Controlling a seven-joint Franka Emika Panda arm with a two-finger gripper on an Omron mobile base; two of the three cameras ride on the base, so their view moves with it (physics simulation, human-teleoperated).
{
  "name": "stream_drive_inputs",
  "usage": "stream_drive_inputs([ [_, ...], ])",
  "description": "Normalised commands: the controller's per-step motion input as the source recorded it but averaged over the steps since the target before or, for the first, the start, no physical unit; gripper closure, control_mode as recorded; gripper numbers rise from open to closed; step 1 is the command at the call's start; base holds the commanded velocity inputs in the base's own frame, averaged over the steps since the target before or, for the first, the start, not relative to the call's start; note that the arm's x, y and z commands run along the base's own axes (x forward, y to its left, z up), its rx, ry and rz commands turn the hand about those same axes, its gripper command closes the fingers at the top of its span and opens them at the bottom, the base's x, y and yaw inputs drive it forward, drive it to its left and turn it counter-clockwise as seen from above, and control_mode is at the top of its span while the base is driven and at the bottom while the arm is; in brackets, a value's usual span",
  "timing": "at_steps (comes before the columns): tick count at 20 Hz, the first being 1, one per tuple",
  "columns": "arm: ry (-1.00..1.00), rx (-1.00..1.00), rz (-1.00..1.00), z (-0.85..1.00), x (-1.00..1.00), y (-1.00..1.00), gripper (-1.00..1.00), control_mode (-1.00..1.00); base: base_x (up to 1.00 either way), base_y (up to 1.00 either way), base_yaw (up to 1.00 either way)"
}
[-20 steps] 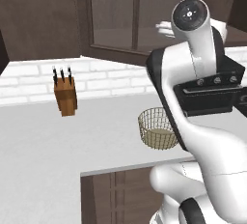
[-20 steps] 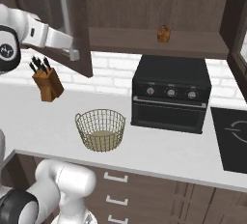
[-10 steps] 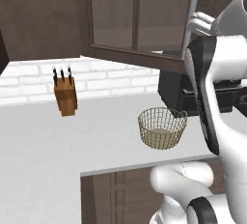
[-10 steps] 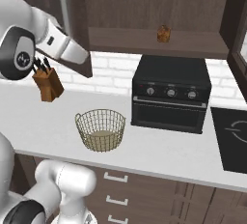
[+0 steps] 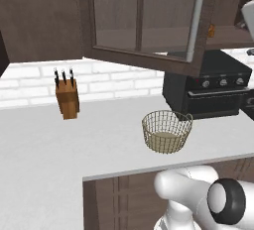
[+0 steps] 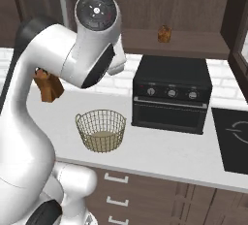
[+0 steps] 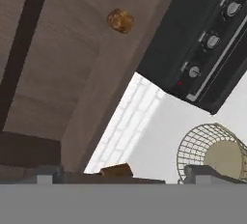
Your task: Open the cabinet, pick up the bread from the cabinet and place it in the basket. Then move the basket to the dining counter.
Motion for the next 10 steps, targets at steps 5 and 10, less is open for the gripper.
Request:
stream_drive_inputs([
  [5, 0.00, 0.63, 0.29, 0.00, 0.36, -0.01, -1.00, -1.00, 0.00, 0.00, 0.00],
  [10, 0.02, 0.41, 0.31, 0.00, 0.43, 0.00, -1.00, -1.00, 0.00, 0.00, 0.00],
])
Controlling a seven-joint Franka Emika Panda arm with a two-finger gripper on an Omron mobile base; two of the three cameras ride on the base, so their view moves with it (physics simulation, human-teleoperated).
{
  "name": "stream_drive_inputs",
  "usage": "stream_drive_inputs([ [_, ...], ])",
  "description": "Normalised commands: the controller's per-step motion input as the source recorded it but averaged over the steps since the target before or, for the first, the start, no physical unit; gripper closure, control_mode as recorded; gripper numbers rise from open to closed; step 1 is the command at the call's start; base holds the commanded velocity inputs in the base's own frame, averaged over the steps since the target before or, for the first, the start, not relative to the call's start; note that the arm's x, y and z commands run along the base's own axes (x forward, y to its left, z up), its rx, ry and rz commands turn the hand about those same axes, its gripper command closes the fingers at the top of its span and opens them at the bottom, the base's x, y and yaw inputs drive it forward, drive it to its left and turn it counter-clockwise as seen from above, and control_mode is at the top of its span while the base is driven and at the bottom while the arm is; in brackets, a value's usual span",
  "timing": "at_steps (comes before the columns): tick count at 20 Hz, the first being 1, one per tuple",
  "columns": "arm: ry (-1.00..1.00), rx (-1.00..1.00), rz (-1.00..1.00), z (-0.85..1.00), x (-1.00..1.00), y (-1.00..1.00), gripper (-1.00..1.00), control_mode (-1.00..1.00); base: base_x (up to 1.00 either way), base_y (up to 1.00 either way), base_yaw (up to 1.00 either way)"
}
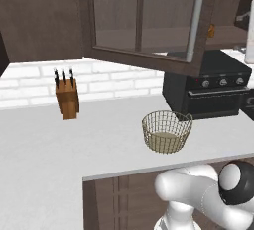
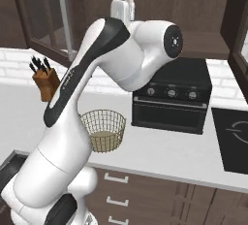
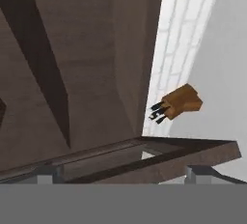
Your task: Open the cabinet, pick up the bread from the cabinet and place it in the basket. Then move the basket to the dining counter.
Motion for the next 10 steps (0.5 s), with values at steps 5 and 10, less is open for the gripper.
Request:
stream_drive_inputs([
  [5, 0.06, 0.19, 0.28, -0.14, 0.48, 0.08, -1.00, -1.00, 0.00, 0.00, 0.00],
  [10, 0.00, 0.03, 0.31, -0.16, 0.35, 0.32, -1.00, -1.00, 0.00, 0.00, 0.00],
])
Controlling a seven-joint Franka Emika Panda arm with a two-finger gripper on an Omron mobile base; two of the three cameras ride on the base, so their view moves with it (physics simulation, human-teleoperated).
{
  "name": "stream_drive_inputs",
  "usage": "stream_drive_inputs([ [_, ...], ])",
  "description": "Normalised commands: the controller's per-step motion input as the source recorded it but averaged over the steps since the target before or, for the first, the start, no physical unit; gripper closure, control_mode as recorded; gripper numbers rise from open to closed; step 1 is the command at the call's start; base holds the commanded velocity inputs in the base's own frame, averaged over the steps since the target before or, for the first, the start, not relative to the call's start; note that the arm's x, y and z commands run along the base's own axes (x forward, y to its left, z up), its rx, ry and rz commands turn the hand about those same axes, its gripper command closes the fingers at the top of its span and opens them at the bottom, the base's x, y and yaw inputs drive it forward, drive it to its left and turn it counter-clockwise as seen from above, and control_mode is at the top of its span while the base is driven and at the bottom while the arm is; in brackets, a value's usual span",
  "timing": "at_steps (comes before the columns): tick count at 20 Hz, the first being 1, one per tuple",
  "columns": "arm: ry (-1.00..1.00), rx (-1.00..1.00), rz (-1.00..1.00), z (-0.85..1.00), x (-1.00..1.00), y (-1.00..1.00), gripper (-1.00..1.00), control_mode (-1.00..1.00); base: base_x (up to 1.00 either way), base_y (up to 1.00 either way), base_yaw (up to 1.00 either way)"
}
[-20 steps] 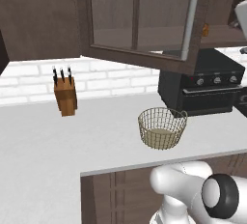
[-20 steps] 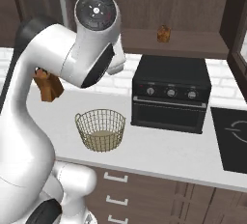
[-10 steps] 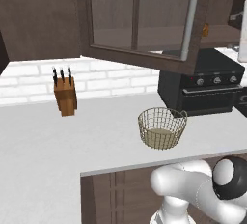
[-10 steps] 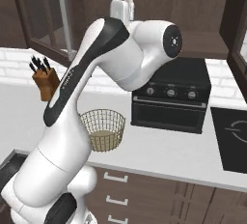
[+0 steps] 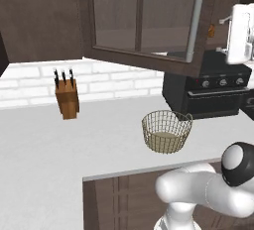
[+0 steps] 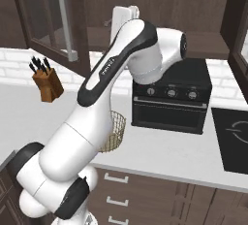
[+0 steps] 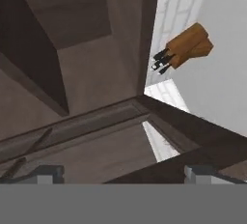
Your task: Open the cabinet, pick up the bread from the cabinet and place it in the basket. Then move the basket to the dining counter.
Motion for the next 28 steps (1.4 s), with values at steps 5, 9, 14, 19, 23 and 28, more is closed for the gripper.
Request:
stream_drive_inputs([
  [5, 0.00, 0.04, 0.31, -0.12, 0.24, 0.25, -1.00, -1.00, 0.00, 0.00, 0.00],
  [9, 0.00, 0.19, 0.34, -0.02, 0.02, 0.04, -1.00, -1.00, 0.00, 0.00, 0.00],
  [14, 0.00, 0.35, 0.38, 0.00, -0.04, 0.07, -1.00, -1.00, 0.00, 0.00, 0.00],
  [19, 0.00, 0.11, 0.38, -0.01, -0.01, 0.51, -1.00, -1.00, 0.00, 0.00, 0.00],
  [23, 0.00, -0.03, 0.26, 0.00, 0.03, 0.58, -1.00, -1.00, 0.00, 0.00, 0.00],
  [28, -0.09, -0.08, 0.19, 0.02, -0.14, 0.41, -1.00, -1.00, 0.00, 0.00, 0.00],
])
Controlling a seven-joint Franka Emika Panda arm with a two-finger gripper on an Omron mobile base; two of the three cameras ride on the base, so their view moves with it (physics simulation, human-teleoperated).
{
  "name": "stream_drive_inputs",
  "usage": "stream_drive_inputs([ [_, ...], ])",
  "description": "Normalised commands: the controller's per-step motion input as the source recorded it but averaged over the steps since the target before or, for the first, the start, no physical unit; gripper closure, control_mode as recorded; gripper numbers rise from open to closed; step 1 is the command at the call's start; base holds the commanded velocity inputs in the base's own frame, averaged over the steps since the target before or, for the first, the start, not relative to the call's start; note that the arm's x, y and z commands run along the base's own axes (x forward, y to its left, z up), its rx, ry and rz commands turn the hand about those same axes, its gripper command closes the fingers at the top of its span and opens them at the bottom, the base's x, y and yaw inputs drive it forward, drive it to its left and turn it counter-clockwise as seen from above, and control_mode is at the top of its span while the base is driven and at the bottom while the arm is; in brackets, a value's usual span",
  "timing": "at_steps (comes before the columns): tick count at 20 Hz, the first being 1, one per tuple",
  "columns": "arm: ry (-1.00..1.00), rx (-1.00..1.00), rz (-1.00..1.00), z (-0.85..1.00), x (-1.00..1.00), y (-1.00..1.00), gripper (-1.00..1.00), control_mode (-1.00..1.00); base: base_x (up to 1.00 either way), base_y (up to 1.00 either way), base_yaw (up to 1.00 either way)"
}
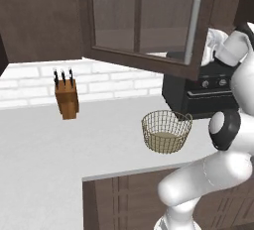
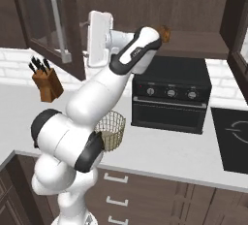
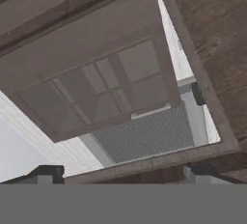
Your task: Open the cabinet, pick up the bread from the cabinet and place it in the basket. Then move the basket to the dining counter.
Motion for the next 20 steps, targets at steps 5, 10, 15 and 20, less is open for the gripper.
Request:
stream_drive_inputs([
  [5, -0.32, -0.03, 0.17, 0.33, -0.95, 0.61, -1.00, -1.00, 0.00, 0.00, 0.00],
  [10, -0.24, -0.01, 0.10, 0.19, -1.00, 0.80, -1.00, -1.00, 0.00, 0.00, 0.00],
  [15, -0.03, 0.00, -0.02, -0.01, -0.78, 0.90, -1.00, -1.00, 0.00, 0.00, 0.00],
  [20, 0.00, 0.00, -0.16, -0.25, -0.45, 1.00, -1.00, -1.00, 0.00, 0.00, 0.00],
])
